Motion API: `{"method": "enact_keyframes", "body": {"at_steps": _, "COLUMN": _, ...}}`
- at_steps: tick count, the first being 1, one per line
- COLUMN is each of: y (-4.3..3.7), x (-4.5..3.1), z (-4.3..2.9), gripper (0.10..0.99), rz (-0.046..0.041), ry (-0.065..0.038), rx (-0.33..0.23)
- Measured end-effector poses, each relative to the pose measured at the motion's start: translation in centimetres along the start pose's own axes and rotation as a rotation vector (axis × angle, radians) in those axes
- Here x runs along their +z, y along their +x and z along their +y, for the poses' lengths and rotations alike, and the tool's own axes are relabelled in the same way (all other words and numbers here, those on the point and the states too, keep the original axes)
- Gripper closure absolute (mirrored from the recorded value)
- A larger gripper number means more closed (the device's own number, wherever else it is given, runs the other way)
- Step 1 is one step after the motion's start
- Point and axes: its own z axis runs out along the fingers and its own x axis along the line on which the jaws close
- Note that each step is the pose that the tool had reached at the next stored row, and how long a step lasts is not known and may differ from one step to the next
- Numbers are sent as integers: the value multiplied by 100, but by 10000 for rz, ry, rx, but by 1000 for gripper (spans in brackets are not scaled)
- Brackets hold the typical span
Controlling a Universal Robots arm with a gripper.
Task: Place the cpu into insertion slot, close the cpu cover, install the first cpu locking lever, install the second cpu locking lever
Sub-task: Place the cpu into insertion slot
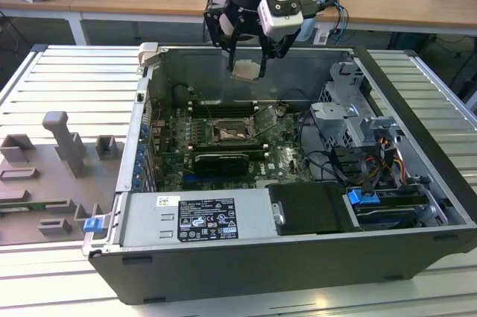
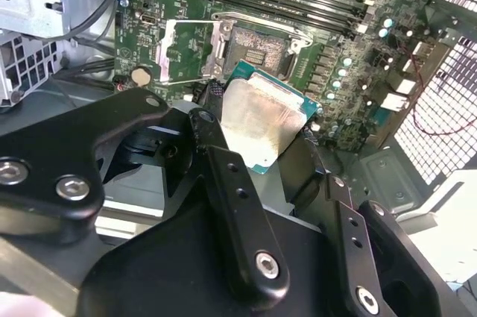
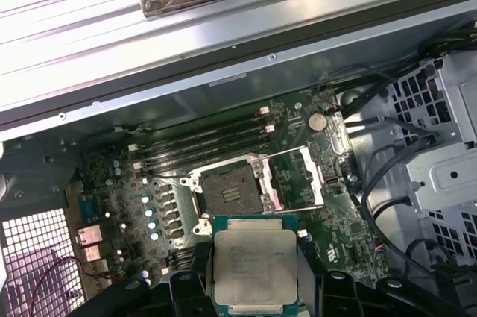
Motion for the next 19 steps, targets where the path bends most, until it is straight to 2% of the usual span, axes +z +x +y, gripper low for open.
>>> {"method": "enact_keyframes", "body": {"at_steps": 19, "y": 0, "x": 7, "z": -1, "gripper": 545, "rz": -51, "ry": -11, "rx": 575}}
